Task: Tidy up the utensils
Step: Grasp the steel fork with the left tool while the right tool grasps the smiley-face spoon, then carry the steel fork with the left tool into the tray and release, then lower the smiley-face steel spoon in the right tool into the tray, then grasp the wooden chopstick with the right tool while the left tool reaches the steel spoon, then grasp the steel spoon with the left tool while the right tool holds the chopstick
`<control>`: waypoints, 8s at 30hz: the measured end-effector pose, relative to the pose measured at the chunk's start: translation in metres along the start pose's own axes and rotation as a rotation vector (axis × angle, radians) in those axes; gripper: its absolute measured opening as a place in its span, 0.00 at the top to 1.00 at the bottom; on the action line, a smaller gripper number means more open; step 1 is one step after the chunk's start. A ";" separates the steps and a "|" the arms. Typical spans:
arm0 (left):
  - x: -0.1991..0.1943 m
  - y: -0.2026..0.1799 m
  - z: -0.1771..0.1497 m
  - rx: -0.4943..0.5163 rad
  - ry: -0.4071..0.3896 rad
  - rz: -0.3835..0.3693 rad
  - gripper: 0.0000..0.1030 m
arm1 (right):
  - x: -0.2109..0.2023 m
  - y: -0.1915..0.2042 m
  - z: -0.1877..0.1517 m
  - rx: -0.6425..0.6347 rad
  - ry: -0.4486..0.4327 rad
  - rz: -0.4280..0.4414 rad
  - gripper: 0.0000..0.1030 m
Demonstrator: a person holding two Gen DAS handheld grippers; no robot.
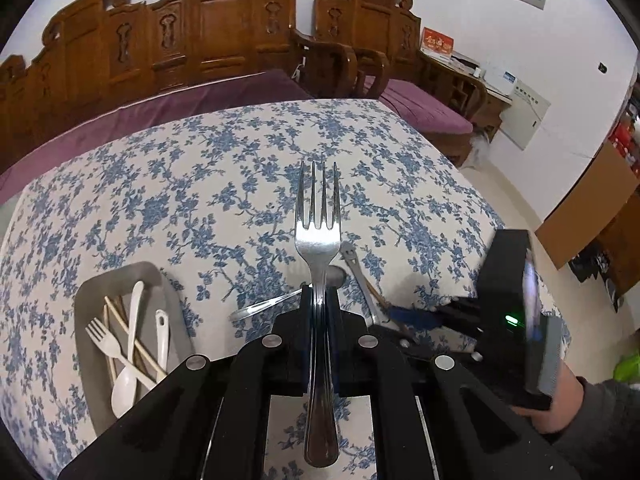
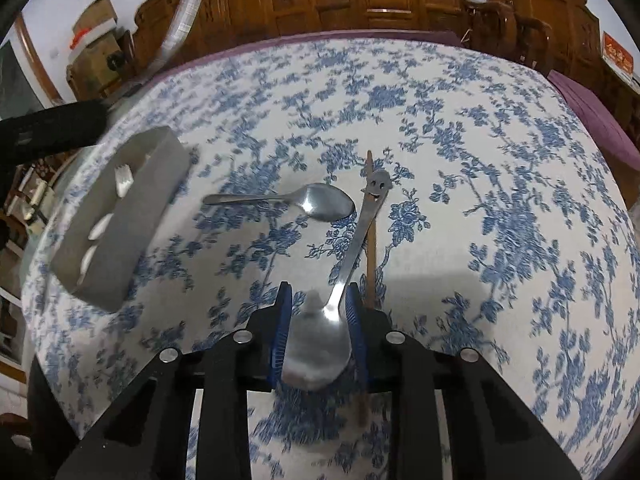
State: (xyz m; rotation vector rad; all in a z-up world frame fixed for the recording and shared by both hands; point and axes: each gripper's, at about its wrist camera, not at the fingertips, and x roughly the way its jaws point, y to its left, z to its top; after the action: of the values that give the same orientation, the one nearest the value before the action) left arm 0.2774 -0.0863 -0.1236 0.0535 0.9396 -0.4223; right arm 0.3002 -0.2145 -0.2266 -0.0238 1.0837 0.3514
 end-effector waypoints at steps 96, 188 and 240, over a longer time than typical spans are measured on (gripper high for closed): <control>-0.093 0.194 -0.091 -0.227 -0.071 0.252 0.40 | -0.023 0.225 0.062 -0.226 -0.052 0.161 0.93; 0.077 0.017 -0.011 0.143 0.151 0.073 0.08 | 0.005 -0.037 0.001 -0.124 0.096 -0.068 0.81; 0.033 0.009 -0.009 0.141 0.123 0.047 0.99 | -0.045 -0.022 -0.011 0.006 -0.003 -0.043 0.94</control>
State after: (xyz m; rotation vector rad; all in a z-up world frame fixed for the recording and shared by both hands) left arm 0.2910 -0.0865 -0.1567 0.2319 1.0269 -0.4455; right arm 0.2786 -0.2497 -0.1959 -0.0411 1.0799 0.3094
